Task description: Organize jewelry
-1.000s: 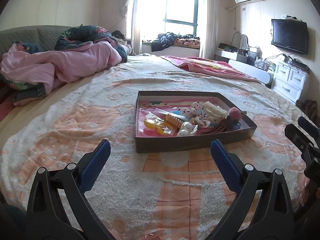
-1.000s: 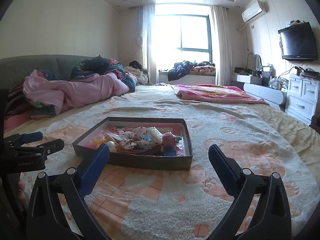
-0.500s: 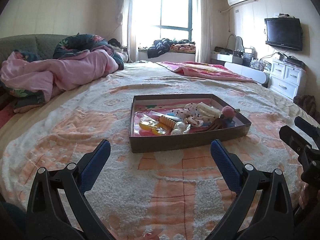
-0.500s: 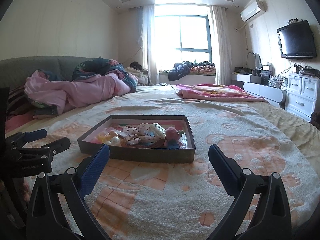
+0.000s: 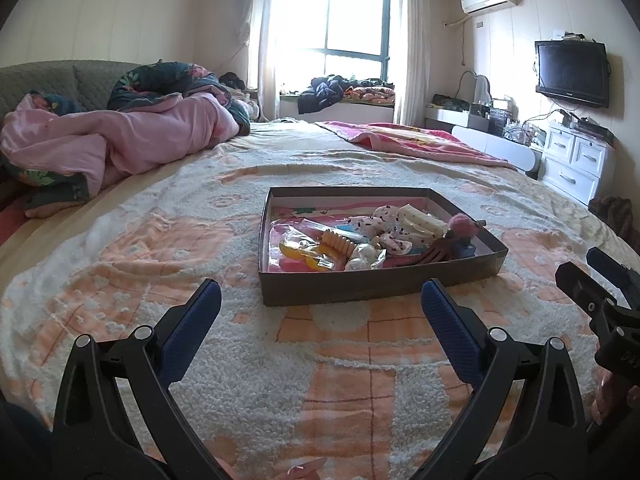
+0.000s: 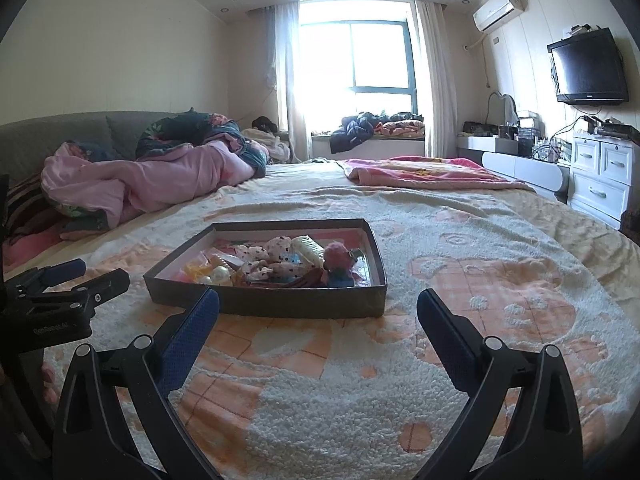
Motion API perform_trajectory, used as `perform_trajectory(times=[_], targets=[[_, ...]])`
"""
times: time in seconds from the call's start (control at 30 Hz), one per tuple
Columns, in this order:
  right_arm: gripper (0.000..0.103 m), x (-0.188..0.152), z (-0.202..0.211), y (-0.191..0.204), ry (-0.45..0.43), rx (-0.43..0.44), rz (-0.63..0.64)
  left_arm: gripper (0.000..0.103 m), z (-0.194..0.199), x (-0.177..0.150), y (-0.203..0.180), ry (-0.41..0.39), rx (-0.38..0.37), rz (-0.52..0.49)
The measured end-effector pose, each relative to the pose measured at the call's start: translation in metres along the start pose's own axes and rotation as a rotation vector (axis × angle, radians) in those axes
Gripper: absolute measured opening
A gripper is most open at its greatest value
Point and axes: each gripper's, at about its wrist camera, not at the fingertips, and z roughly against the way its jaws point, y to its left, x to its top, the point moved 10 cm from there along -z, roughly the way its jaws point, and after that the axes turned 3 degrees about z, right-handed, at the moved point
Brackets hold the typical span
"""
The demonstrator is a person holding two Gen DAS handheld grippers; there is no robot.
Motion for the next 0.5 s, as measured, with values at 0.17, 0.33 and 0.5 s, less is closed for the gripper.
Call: perform_trajectory(times=[0.17,0.33,0.5], targets=[[0.097,-0.0001,-0.0006,-0.0003,-0.001,0.002,0.002,0.092,-0.0015,0.0019,0.0008,-0.004,0.004,0.004],[0.097,-0.0002,-0.0004,-0.0001,-0.001,0.001,0.002,0.092,-0.0009,0.0018,0.0008,-0.007,0.004,0.003],[0.097,-0.0005,-0.0012,0.0003,-0.001,0.002,0.002,0.092,-0.0009,0.0019,0.0008,-0.007,0.004,0.004]])
